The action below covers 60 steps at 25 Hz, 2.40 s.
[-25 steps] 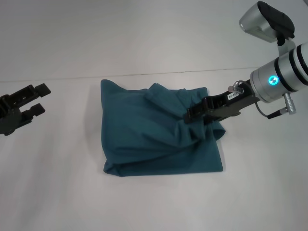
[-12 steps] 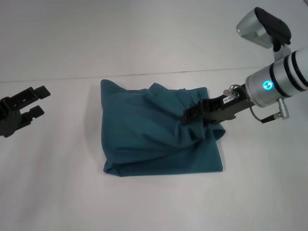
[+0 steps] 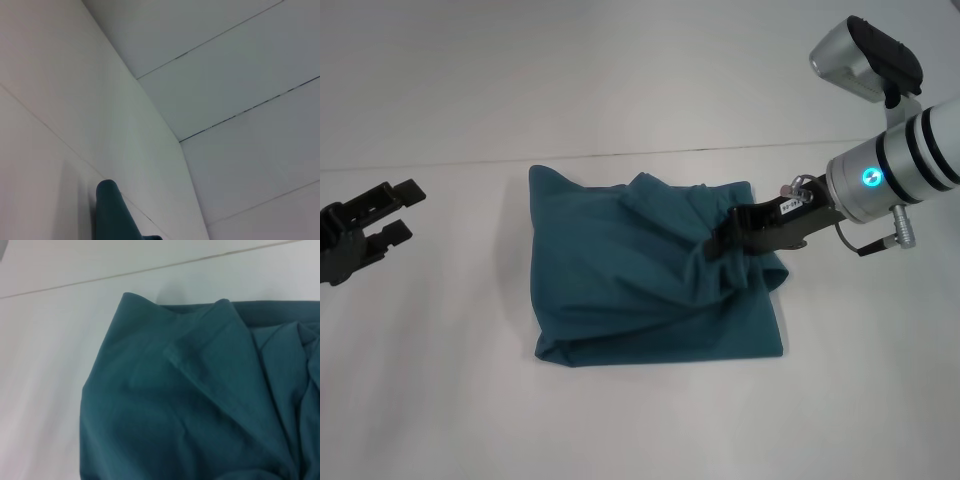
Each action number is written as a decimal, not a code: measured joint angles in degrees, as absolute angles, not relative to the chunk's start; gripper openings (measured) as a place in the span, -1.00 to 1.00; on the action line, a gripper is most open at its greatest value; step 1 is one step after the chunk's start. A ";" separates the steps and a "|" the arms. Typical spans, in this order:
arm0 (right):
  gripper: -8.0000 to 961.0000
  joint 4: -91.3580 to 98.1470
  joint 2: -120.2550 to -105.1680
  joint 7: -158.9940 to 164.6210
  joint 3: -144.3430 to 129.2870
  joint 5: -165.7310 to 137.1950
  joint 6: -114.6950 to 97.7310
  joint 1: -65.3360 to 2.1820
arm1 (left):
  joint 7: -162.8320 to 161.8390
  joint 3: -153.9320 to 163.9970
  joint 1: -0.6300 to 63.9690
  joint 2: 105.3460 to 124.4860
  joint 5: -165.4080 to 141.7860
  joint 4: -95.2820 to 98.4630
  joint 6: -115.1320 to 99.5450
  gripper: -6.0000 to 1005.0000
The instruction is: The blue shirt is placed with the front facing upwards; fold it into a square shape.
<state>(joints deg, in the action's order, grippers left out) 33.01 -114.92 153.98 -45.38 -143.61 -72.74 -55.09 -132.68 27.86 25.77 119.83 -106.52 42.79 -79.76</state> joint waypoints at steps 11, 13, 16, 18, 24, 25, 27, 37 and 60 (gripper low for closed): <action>-0.78 34.19 -113.06 153.37 -45.29 -139.41 -78.12 -53.61 | -132.02 27.69 25.51 119.97 -106.53 41.42 -79.38 0.59; -0.84 36.07 -112.62 153.54 -45.27 -138.32 -80.83 -53.15 | -132.02 27.60 25.42 119.96 -106.53 41.40 -79.38 0.59; -0.87 40.80 -112.53 154.42 -45.26 -137.38 -85.66 -52.19 | -132.01 27.52 25.21 119.93 -106.44 41.40 -79.41 0.59; -0.87 42.62 -112.53 154.98 -45.26 -137.10 -87.98 -51.78 | -132.01 27.51 25.10 119.92 -106.35 41.39 -79.42 0.59; -0.87 40.19 -112.96 154.51 -45.88 -138.99 -88.62 -51.16 | -132.01 27.43 24.96 119.90 -106.38 41.39 -79.21 0.59; -0.87 39.30 -113.11 154.33 -45.96 -139.85 -88.20 -51.15 | -132.01 27.43 24.96 119.91 -106.38 41.39 -79.18 0.59; -0.88 37.87 -113.35 154.08 -46.04 -141.24 -86.95 -51.15 | -132.01 27.42 24.96 119.93 -106.33 41.39 -79.15 0.59; -0.86 35.59 -113.60 154.59 -48.09 -145.02 -82.79 -51.06 | -132.01 27.42 24.96 119.97 -106.11 41.39 -79.02 0.59; -0.22 36.18 -114.04 157.05 -51.06 -150.11 -78.39 -51.58 | -132.01 27.22 24.96 120.06 -105.99 41.40 -78.91 0.59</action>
<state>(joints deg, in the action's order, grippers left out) 36.18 -114.04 157.05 -51.06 -150.11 -78.39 -51.58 -132.01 27.22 24.96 120.06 -105.99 41.40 -78.91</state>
